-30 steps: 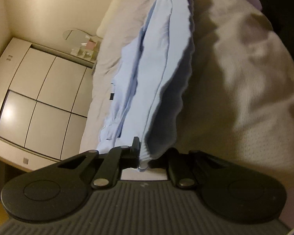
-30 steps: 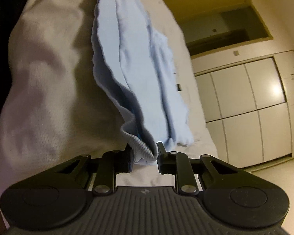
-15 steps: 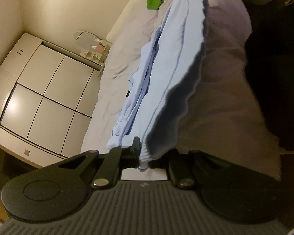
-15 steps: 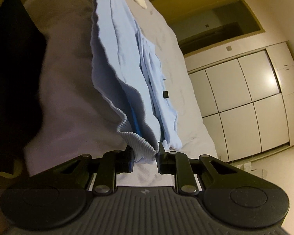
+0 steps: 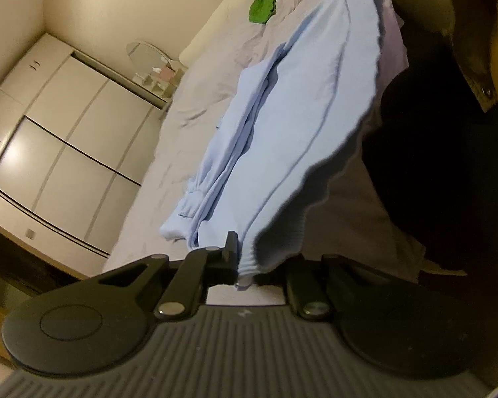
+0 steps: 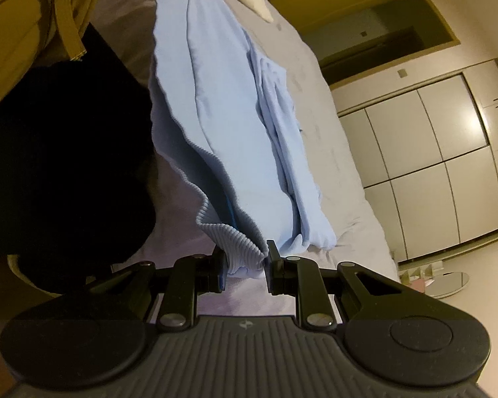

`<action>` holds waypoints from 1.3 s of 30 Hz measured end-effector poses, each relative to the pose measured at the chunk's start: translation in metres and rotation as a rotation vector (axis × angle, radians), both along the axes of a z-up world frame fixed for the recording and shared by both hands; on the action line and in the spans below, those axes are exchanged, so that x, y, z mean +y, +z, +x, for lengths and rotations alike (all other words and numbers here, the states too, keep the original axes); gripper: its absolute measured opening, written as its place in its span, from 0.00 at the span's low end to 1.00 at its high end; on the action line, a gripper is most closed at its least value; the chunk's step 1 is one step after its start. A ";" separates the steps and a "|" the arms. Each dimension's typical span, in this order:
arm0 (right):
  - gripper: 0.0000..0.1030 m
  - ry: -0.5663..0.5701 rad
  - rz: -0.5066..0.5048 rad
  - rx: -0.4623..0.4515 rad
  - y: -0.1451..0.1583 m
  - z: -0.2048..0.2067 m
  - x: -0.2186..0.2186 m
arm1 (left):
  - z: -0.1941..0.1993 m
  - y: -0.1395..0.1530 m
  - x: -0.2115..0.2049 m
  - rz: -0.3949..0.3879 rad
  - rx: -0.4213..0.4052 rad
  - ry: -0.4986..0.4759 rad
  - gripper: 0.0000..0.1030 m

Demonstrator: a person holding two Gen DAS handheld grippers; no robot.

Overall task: Fold clothes
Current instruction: 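Grasp the hem with both grippers and lift it toward the collar, then lay the hem over the collar and open both grippers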

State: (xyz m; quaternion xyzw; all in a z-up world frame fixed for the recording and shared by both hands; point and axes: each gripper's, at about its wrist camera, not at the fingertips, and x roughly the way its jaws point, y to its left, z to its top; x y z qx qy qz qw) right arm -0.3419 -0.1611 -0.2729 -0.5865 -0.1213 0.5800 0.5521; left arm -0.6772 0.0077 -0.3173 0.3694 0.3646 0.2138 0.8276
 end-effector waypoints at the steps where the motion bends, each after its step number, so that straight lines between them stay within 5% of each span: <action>1: 0.20 -0.001 -0.009 0.011 0.003 0.003 0.004 | 0.002 0.006 0.005 -0.030 0.001 -0.001 0.07; 8: 0.21 -0.031 -0.031 0.149 0.054 0.032 0.037 | 0.020 0.053 0.059 -0.200 -0.018 0.025 0.07; 13: 0.21 -0.061 -0.023 0.273 0.098 0.074 0.084 | 0.051 0.092 0.143 -0.382 -0.074 0.107 0.07; 18: 0.21 -0.118 -0.026 0.408 0.121 0.138 0.164 | 0.094 0.099 0.238 -0.550 -0.108 0.187 0.09; 23: 0.21 -0.194 -0.103 0.538 0.096 0.199 0.249 | 0.133 0.059 0.332 -0.763 -0.119 0.332 0.13; 26: 0.21 -0.261 -0.165 0.623 0.064 0.227 0.291 | 0.143 0.029 0.370 -0.904 -0.125 0.441 0.26; 28: 0.28 -0.328 -0.179 0.698 0.047 0.246 0.309 | 0.133 0.023 0.388 -1.004 -0.192 0.480 0.27; 31: 0.41 -0.426 -0.141 0.872 0.037 0.274 0.312 | 0.107 0.023 0.405 -1.112 -0.317 0.542 0.33; 35: 0.44 -0.514 -0.058 1.153 0.041 0.300 0.294 | 0.082 0.023 0.408 -1.250 -0.458 0.547 0.33; 39: 0.43 -0.545 0.030 1.377 0.047 0.315 0.281 | 0.085 0.024 0.403 -1.233 -0.478 0.530 0.33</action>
